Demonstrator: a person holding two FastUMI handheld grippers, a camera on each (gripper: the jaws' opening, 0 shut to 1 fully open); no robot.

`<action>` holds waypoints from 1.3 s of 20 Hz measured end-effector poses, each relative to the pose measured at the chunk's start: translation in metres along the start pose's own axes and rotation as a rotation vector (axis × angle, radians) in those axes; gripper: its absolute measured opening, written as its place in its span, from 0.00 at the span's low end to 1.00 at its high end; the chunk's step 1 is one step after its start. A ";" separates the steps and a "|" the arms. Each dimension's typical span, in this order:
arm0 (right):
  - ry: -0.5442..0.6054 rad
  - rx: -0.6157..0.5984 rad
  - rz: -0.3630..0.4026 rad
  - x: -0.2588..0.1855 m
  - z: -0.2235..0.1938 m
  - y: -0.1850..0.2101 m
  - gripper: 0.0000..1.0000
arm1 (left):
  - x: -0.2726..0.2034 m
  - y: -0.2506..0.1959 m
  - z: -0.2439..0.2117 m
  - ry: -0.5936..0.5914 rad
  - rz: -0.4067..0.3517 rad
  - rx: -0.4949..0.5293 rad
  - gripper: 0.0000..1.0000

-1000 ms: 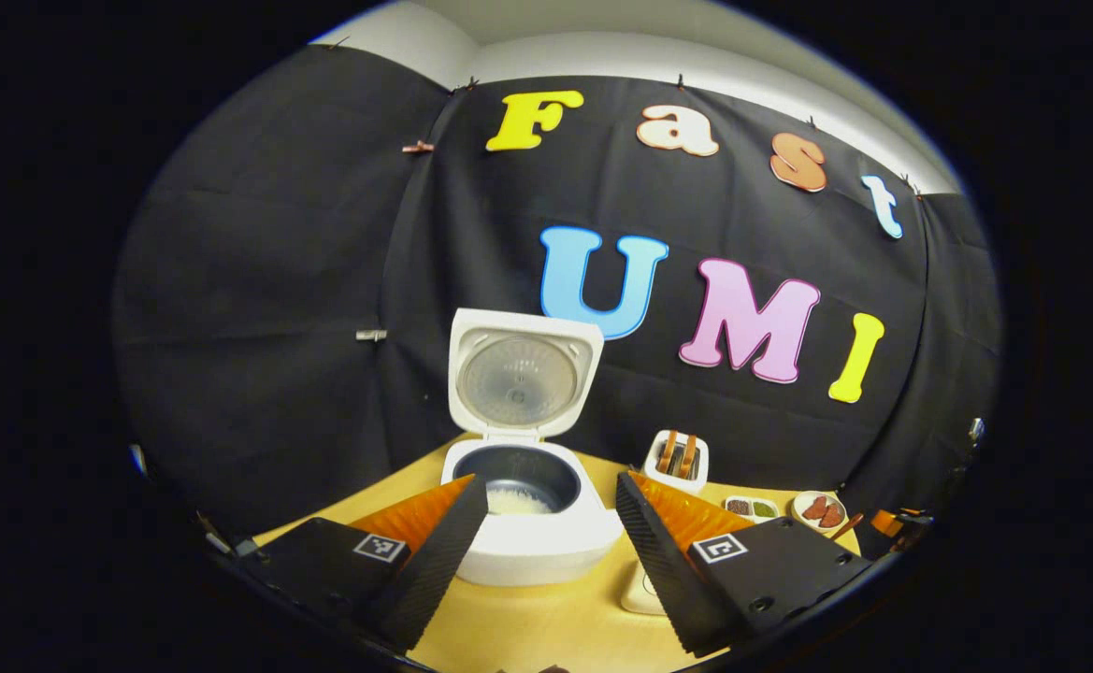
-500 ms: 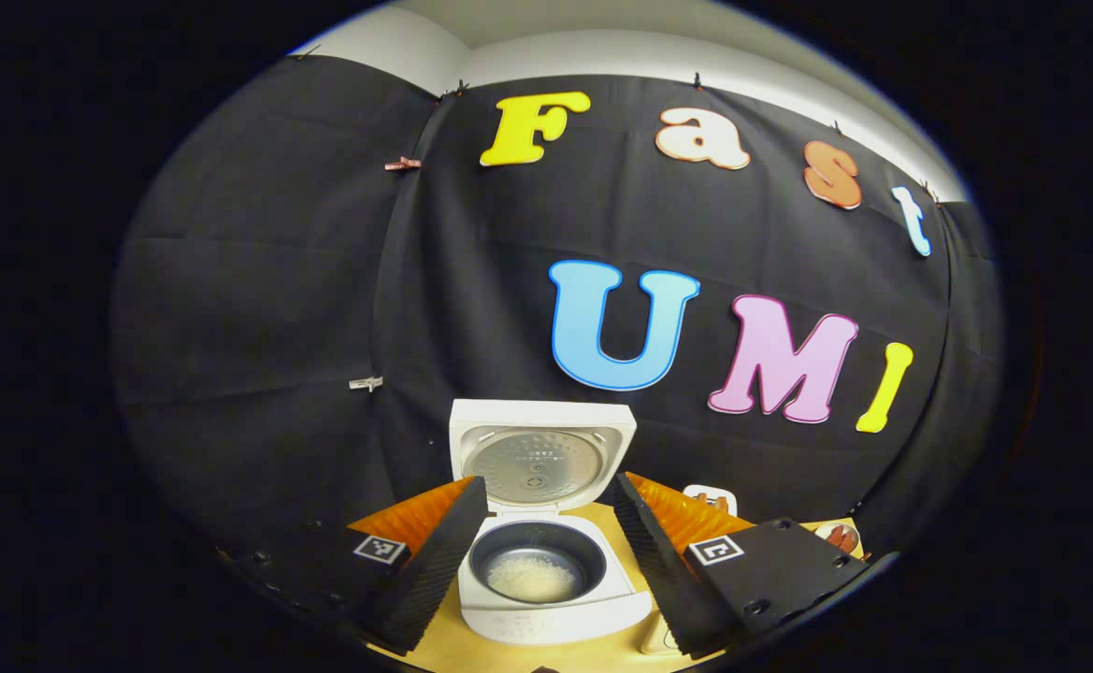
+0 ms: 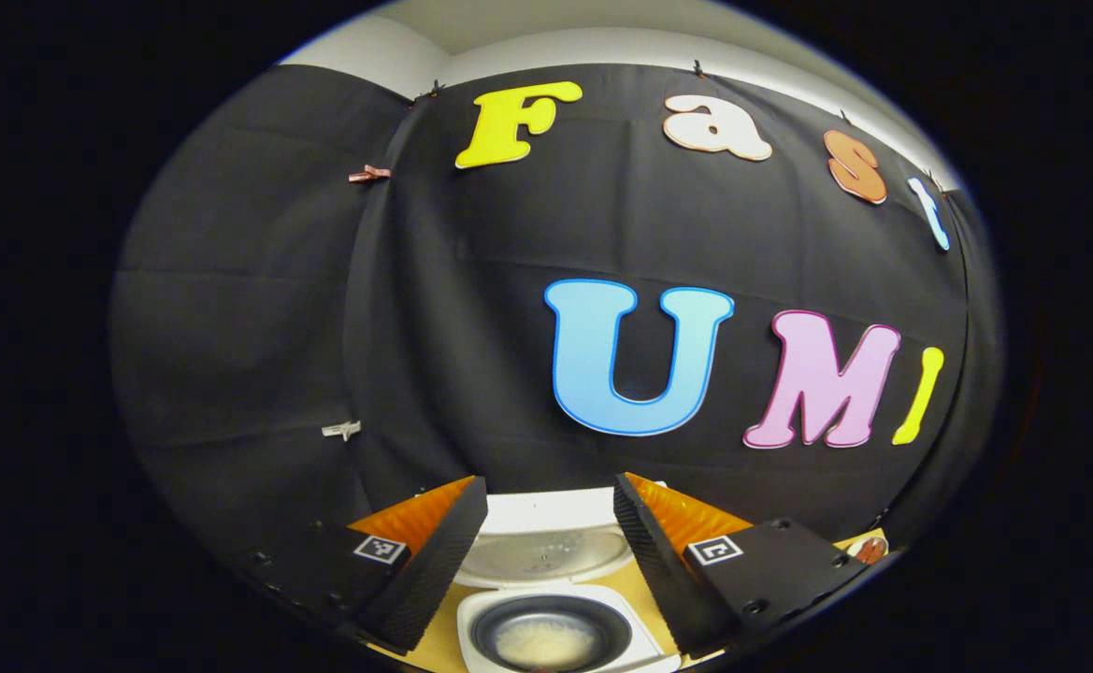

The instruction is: Close the left gripper, press the button to open the rice cooker; take a wooden spoon from the chopstick holder with the right hand, scoop a spoonful of rice and pour it into the rice cooker, then put the wooden spoon back into the chopstick holder.

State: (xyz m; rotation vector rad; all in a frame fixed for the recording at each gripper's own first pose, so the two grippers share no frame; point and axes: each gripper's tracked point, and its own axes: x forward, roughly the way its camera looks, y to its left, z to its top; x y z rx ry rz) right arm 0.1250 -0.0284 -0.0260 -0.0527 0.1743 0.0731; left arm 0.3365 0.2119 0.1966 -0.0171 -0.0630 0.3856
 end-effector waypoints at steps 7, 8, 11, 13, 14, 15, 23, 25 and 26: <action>0.055 0.009 0.003 -0.015 -0.015 0.025 1.00 | 0.076 0.004 -0.011 0.034 -0.016 -0.013 0.93; 0.059 0.017 0.002 -0.014 -0.016 0.025 1.00 | 0.082 0.006 -0.018 0.054 -0.007 -0.014 0.94; 0.070 0.038 0.007 -0.012 -0.020 0.028 1.00 | 0.092 0.009 -0.038 0.131 0.034 0.024 0.94; 0.081 0.031 0.028 -0.009 -0.025 0.033 1.00 | 0.092 0.008 -0.053 0.180 0.046 0.018 0.93; 0.078 0.024 0.040 -0.008 -0.025 0.035 1.00 | 0.091 0.008 -0.061 0.209 0.059 0.017 0.94; 0.074 0.019 0.052 -0.006 -0.025 0.037 1.00 | 0.091 0.010 -0.066 0.230 0.074 0.035 0.94; 0.113 0.030 0.115 -0.004 -0.045 0.040 1.00 | 0.036 -0.005 -0.084 0.307 0.104 0.036 0.96; 0.122 0.052 0.121 -0.009 -0.053 0.036 1.00 | 0.012 -0.014 -0.098 0.342 0.088 0.045 0.96; 0.135 0.063 0.131 -0.011 -0.057 0.035 1.00 | 0.000 -0.019 -0.108 0.368 0.073 0.033 0.98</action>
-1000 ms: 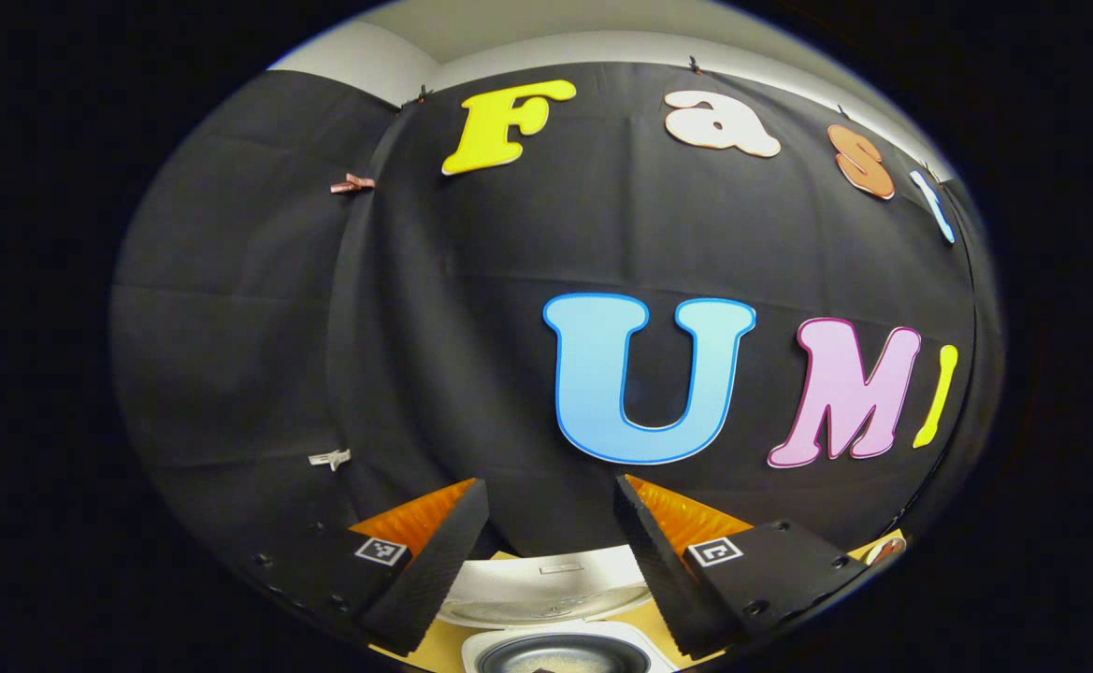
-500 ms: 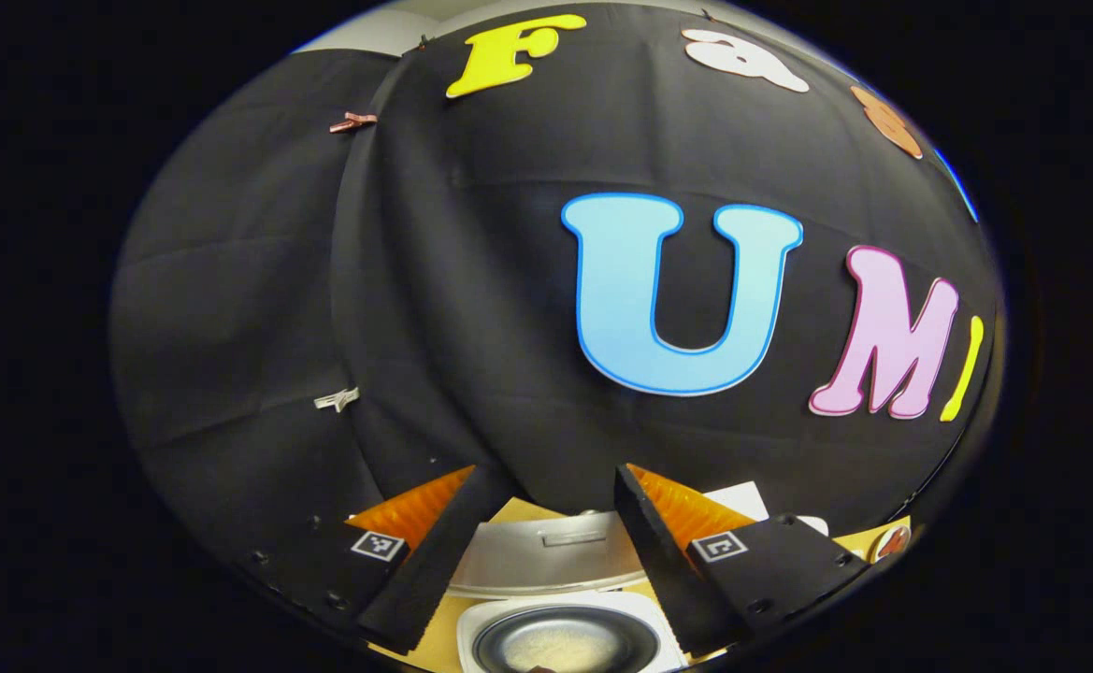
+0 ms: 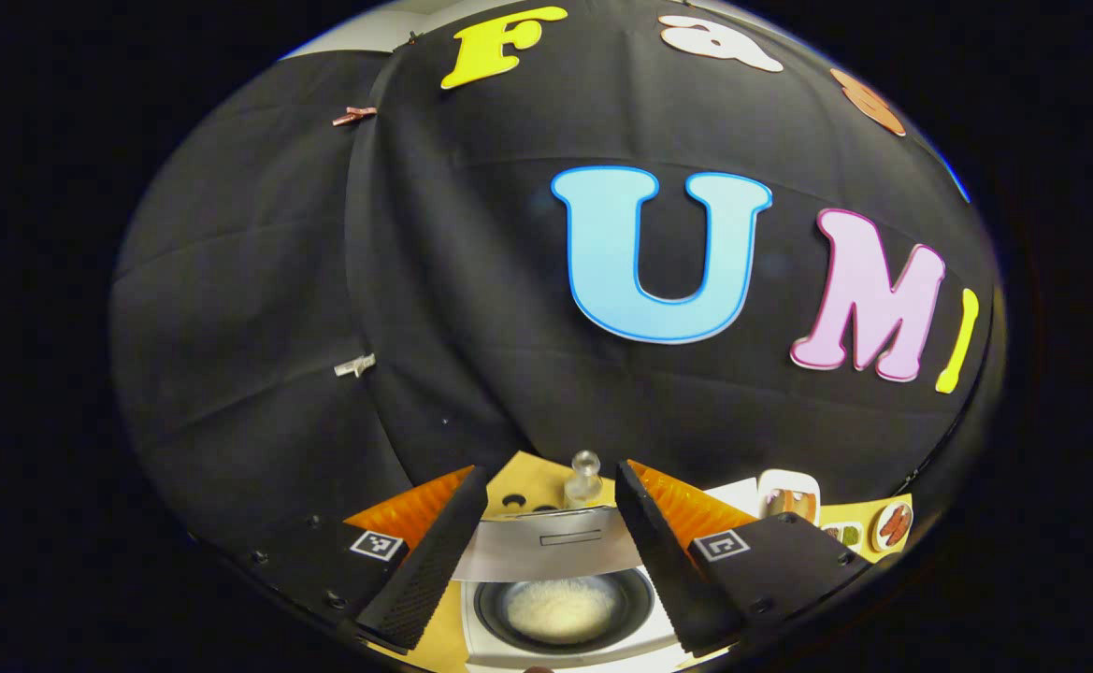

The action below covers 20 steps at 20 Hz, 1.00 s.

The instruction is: Close the left gripper, press the button to open the rice cooker; take a wooden spoon from the chopstick holder with the right hand, scoop a spoonful of rice and pour it into the rice cooker, then put the wooden spoon back into the chopstick holder.

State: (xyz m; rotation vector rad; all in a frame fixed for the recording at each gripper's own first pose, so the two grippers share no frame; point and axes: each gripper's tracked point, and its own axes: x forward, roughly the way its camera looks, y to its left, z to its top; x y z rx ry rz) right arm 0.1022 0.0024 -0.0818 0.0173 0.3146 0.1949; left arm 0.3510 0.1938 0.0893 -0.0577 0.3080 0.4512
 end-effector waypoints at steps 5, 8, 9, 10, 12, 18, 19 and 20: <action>0.030 0.007 0.036 -0.007 -0.012 -0.014 0.99 | -0.024 -0.010 -0.091 0.092 -0.015 -0.030 0.98; 0.051 0.010 0.053 -0.010 -0.021 -0.021 0.99 | -0.030 -0.014 -0.135 0.114 -0.011 -0.023 0.98; 0.056 0.008 0.054 -0.010 -0.023 -0.024 0.99 | -0.031 -0.015 -0.146 0.118 -0.007 -0.014 0.99; 0.060 0.006 0.055 -0.010 -0.025 -0.028 0.99 | -0.031 -0.015 -0.155 0.113 -0.002 -0.004 0.99; 0.067 0.005 0.052 -0.012 -0.028 -0.036 0.99 | -0.029 -0.017 -0.169 0.094 0.003 0.005 0.99; 0.097 -0.004 0.054 -0.011 -0.041 -0.056 0.99 | -0.018 -0.021 -0.220 0.137 -0.005 0.039 0.99; 0.096 -0.003 0.055 -0.009 -0.040 -0.061 0.99 | -0.016 -0.024 -0.214 0.083 -0.018 0.056 1.00; 0.096 0.002 0.059 -0.007 -0.039 -0.064 0.99 | -0.016 -0.029 -0.218 0.073 -0.043 0.073 0.99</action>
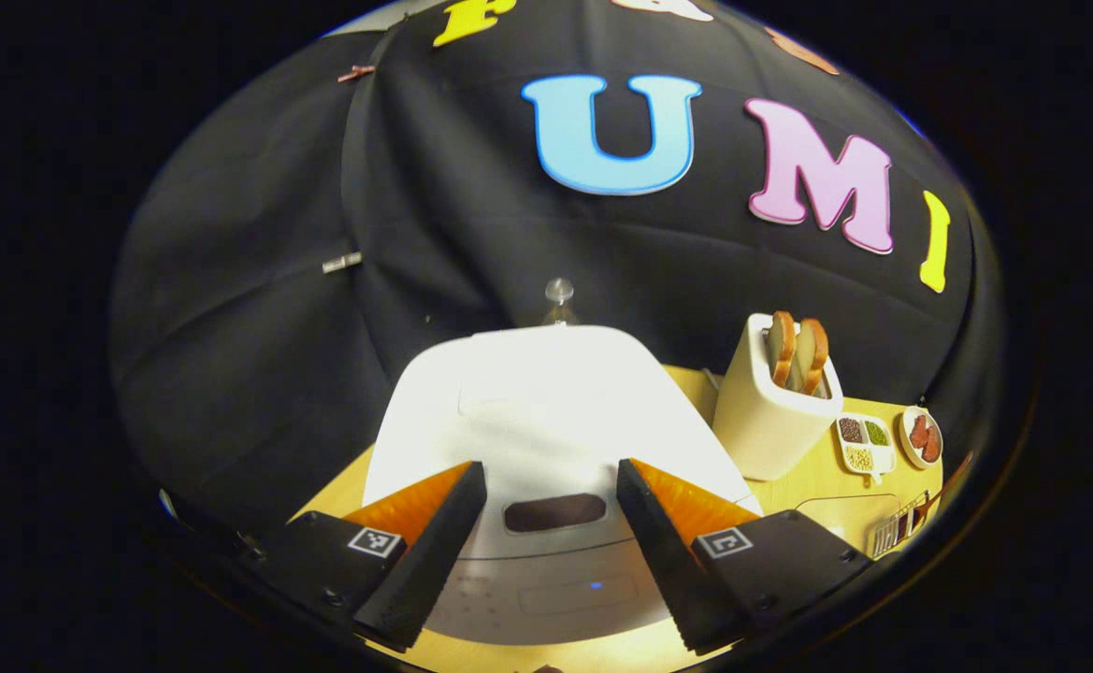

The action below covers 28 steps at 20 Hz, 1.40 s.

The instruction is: Close the left gripper, press the button to open the rice cooker; take a wooden spoon from the chopstick holder with the right hand, scoop a spoonful of rice and pour it into the rice cooker, then put the wooden spoon back into the chopstick holder.

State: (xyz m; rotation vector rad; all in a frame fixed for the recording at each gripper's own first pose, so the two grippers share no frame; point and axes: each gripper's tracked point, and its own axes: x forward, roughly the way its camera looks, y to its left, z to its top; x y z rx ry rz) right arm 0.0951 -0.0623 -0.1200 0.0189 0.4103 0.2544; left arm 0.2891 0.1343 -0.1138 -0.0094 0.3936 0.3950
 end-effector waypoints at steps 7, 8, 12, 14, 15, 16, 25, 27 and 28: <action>0.024 -0.002 0.044 0.016 -0.006 -0.022 0.99 | 0.001 -0.006 0.002 -0.003 -0.075 0.053 1.00; 0.021 0.004 0.054 0.017 -0.004 -0.023 0.99 | -0.003 -0.005 0.000 -0.003 -0.065 0.067 1.00; -0.012 -0.014 0.058 0.023 0.011 -0.026 0.99 | -0.052 0.000 0.017 -0.120 0.016 0.112 0.97; -0.050 -0.017 0.050 0.025 0.026 -0.020 0.99 | -0.085 0.000 0.035 -0.198 0.007 0.087 0.97; -0.067 -0.019 0.046 0.025 0.033 -0.015 0.99 | -0.103 -0.001 0.043 -0.232 -0.008 0.061 0.97; -0.086 -0.021 0.039 0.024 0.042 -0.009 0.99 | -0.122 -0.003 0.052 -0.268 -0.023 0.040 0.97; -0.223 -0.044 0.048 -0.039 0.106 0.086 0.98 | -0.254 0.011 0.092 -0.444 -0.178 0.100 0.97; -0.244 -0.060 0.069 -0.060 0.107 0.107 0.98 | -0.281 0.015 0.093 -0.479 -0.204 0.114 0.97; -0.259 -0.064 0.061 -0.070 0.108 0.113 0.98 | -0.296 0.015 0.091 -0.497 -0.221 0.112 0.96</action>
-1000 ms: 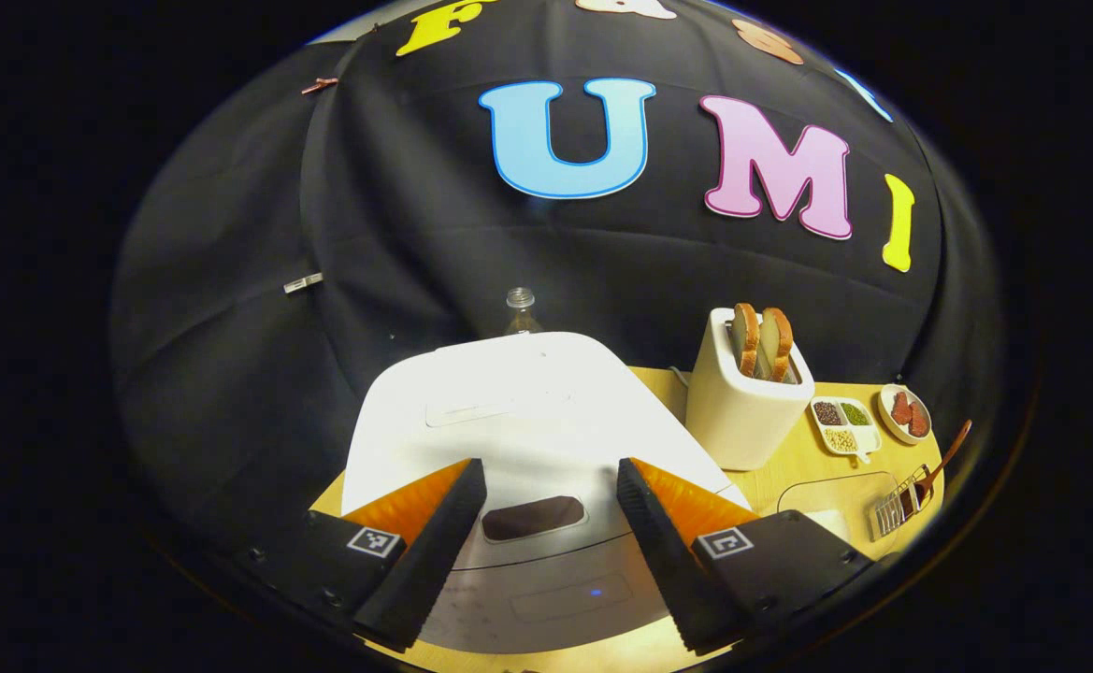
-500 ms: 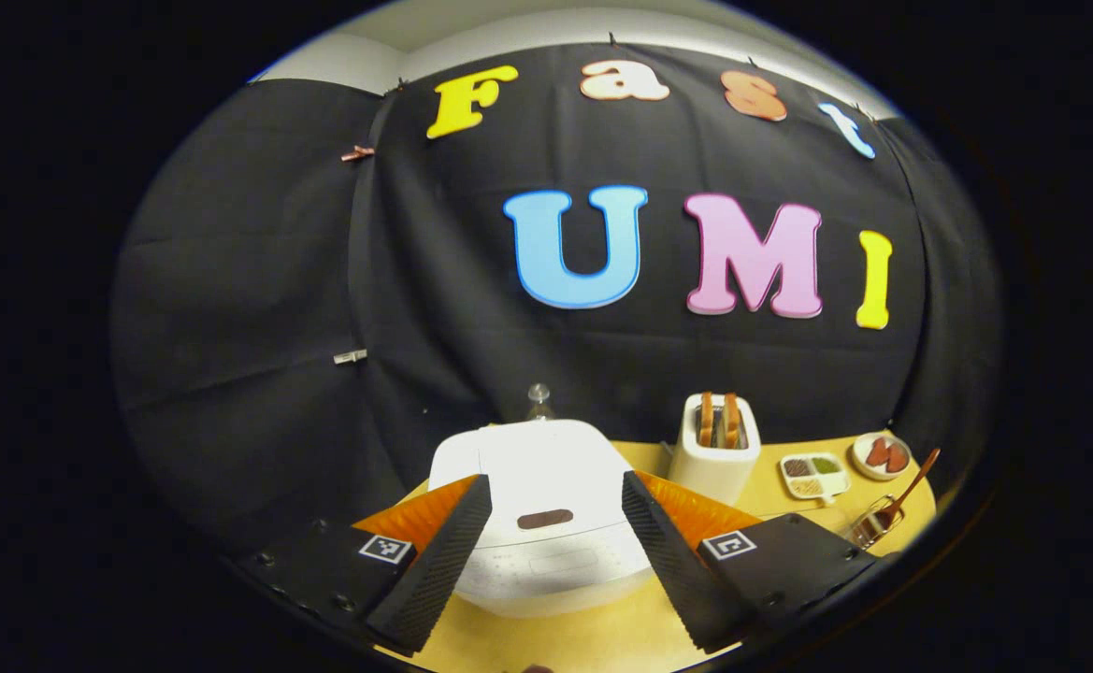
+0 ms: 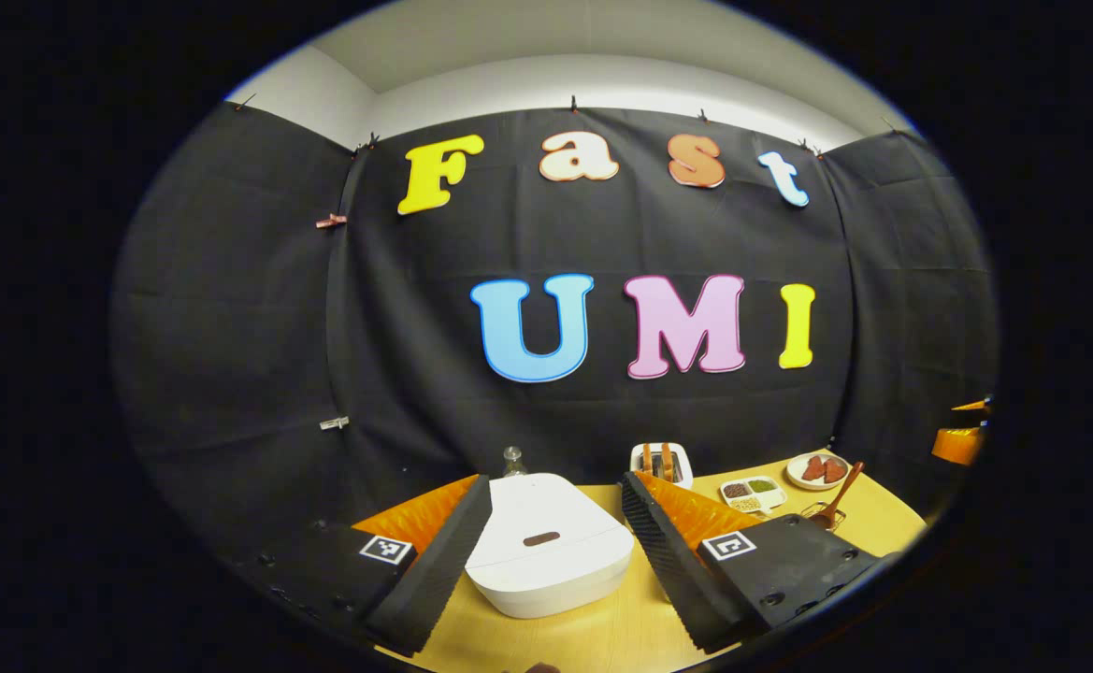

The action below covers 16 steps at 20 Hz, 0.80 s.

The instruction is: Close the left gripper, press the button to open the rice cooker; take a wooden spoon from the chopstick holder with the right hand, scoop a spoonful of rice and pour it into the rice cooker, then put the wooden spoon back into the chopstick holder.

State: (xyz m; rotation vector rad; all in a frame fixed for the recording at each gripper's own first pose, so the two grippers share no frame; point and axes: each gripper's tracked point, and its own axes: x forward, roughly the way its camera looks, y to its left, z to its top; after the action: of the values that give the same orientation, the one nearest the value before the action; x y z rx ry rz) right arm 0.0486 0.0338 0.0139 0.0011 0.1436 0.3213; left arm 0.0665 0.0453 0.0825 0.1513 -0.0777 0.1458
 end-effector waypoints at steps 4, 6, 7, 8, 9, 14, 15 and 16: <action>-0.061 0.028 -0.099 -0.031 0.011 0.010 0.98 | -0.050 -0.019 -0.010 -0.008 -0.079 -0.002 0.97; -0.070 0.026 -0.166 -0.046 0.010 0.003 0.98 | -0.064 -0.023 -0.020 0.015 -0.115 0.014 0.97; -0.078 0.028 -0.202 -0.052 0.010 -0.001 0.99 | -0.067 -0.024 -0.022 0.019 -0.130 0.007 0.97; -0.091 0.037 -0.229 -0.058 0.010 -0.005 0.99 | -0.069 -0.026 -0.023 0.019 -0.151 0.002 0.97; -0.098 0.046 -0.247 -0.063 0.011 -0.006 0.98 | -0.070 -0.027 -0.024 0.021 -0.159 0.000 0.97; -0.086 0.046 -0.304 -0.076 0.007 -0.020 0.98 | -0.066 -0.025 -0.037 0.043 -0.180 -0.070 0.97; -0.083 0.046 -0.308 -0.077 0.006 -0.020 0.98 | -0.066 -0.025 -0.039 0.048 -0.182 -0.083 0.97; -0.079 0.045 -0.313 -0.078 0.006 -0.020 0.98 | -0.065 -0.026 -0.043 0.054 -0.188 -0.095 0.97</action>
State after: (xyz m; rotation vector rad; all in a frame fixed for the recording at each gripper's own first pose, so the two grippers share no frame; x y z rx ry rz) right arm -0.0174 -0.0097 0.0299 0.0353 0.0704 0.0050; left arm 0.0087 0.0177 0.0306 0.0593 -0.0165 -0.0410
